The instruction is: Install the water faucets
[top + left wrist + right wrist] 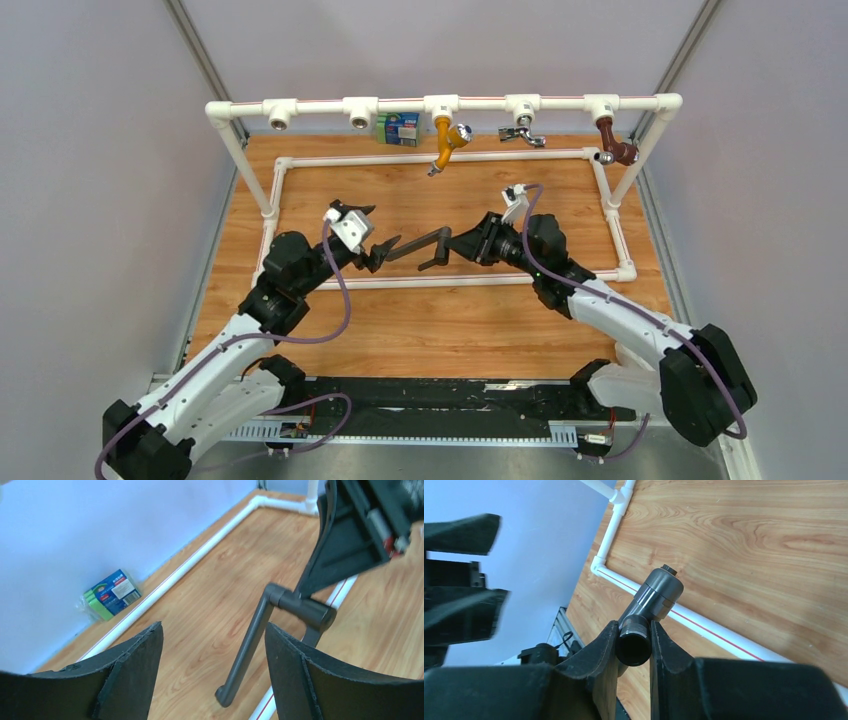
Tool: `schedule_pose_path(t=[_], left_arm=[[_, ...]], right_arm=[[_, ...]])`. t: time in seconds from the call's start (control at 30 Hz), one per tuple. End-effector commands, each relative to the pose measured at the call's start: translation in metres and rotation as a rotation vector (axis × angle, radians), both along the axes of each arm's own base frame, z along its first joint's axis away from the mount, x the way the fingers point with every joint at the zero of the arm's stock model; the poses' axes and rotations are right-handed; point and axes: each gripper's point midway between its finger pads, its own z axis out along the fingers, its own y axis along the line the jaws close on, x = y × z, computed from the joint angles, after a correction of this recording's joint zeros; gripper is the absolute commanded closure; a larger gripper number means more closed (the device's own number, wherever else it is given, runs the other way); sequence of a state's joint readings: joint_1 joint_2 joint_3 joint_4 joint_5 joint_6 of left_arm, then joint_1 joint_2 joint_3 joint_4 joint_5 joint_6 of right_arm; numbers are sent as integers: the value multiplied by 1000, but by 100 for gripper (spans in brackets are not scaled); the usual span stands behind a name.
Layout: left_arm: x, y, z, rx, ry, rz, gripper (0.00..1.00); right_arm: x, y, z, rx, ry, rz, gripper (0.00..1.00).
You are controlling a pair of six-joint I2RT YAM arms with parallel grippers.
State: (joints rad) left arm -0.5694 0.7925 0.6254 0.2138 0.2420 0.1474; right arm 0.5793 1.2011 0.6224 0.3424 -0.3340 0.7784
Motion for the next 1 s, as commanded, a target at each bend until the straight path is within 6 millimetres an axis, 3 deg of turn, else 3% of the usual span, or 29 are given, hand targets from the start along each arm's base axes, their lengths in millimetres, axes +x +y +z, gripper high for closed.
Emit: schedule_pose_path(t=[0.0,0.2,0.37,0.63,0.97], left_arm=[[-15,-11,-12,181,-189,-128,20],[-37,-29,-44,308,-201,-203,20],[-41,-33,-62,354,-180,-175,20],[-48,-65,-61,293,-201,-213,20],[-24,-95,-32,141,-326,-130,24]], right_arm=[[-9,1,68,139,-60,33,100],[-11,-8,91,178,-81,-7,100],[-14,-12,103,193,-86,-15,100],[-17,-15,107,209,-73,-28,100],[-22,-14,98,228,-10,-18,100]])
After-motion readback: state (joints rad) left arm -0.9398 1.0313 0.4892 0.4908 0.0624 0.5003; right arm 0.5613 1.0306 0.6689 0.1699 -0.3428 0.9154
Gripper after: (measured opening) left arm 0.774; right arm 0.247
